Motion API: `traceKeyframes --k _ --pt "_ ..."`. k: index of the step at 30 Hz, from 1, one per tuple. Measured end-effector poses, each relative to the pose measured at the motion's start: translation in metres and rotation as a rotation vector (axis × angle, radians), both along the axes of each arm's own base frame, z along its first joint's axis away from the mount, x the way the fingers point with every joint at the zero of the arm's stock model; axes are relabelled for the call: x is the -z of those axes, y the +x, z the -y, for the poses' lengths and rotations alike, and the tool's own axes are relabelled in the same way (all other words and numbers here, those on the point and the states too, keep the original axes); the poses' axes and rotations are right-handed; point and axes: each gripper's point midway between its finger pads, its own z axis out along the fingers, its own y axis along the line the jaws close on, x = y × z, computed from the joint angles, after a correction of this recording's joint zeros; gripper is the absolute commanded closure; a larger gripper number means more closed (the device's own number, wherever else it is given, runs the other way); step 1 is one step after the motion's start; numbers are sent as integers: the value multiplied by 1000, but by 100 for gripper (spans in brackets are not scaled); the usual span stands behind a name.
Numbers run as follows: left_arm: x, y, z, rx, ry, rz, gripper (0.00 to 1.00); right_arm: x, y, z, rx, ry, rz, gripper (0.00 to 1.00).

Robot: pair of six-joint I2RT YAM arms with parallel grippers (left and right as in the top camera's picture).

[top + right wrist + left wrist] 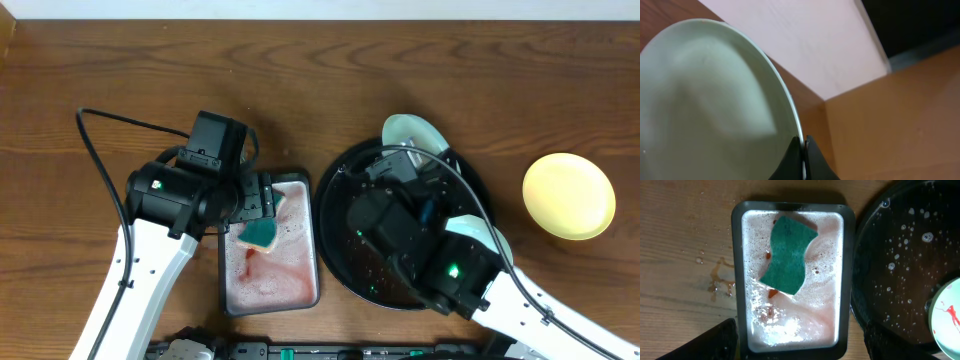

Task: Clean dirty plates on tray and stack at the side
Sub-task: 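Lift the pale green plate upright with the right gripper, then place the pale green plate on the yellow plate at right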

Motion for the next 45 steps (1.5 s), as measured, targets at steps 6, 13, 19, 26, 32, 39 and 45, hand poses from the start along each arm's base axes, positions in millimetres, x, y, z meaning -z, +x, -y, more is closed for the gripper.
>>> traceKeyframes --k 6,13,19,26,32,39,45 --pt "0 0 0 0 -1 1 19 41 16 35 97 221 -142 99" --pt "0 0 0 0 0 0 19 99 36 113 307 753 -362 99" --pt "0 0 0 1 0 0 19 110 30 205 497 1130 -299 99" --pt "0 0 0 0 0 0 19 142 -4 309 803 1349 -160 99" --pt "0 0 0 0 0 0 19 193 -21 355 992 1458 -136 77" --pt "0 0 0 0 0 0 19 209 -34 345 1059 1528 -203 50" --pt "0 0 0 0 0 0 19 165 -20 298 875 1586 -229 50"
